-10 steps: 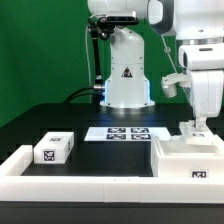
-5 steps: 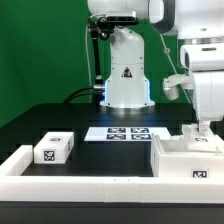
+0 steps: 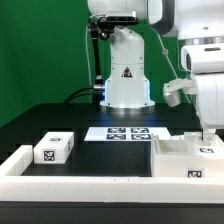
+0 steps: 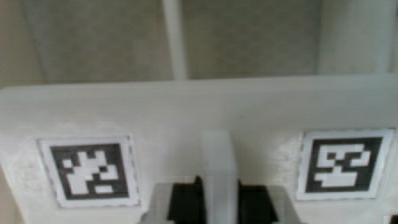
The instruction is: Assemble cabinet
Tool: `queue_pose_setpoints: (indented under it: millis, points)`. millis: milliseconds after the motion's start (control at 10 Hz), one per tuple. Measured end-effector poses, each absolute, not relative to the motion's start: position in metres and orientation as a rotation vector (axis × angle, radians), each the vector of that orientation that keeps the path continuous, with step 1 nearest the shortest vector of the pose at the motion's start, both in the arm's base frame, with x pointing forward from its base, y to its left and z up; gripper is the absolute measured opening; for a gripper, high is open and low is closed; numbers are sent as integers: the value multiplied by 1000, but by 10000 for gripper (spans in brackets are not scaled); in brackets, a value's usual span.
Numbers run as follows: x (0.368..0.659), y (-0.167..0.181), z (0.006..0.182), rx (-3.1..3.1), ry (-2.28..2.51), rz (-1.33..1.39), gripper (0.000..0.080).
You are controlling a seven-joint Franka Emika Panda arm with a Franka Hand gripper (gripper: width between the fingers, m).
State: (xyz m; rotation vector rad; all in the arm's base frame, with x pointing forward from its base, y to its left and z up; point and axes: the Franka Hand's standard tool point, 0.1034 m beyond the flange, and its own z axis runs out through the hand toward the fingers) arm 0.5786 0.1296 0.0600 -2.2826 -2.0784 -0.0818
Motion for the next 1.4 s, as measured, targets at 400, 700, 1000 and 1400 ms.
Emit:
queue_pose_setpoints:
  millis: [400, 700, 1000, 1400]
  points:
    - [583, 128, 60, -2284, -2071, -68, 64]
    - [583, 127, 60, -2272, -2060, -14, 64]
    - [582, 127, 59, -2272, -2059, -13, 64]
    - [581, 129, 89, -2333, -2035, -33, 579]
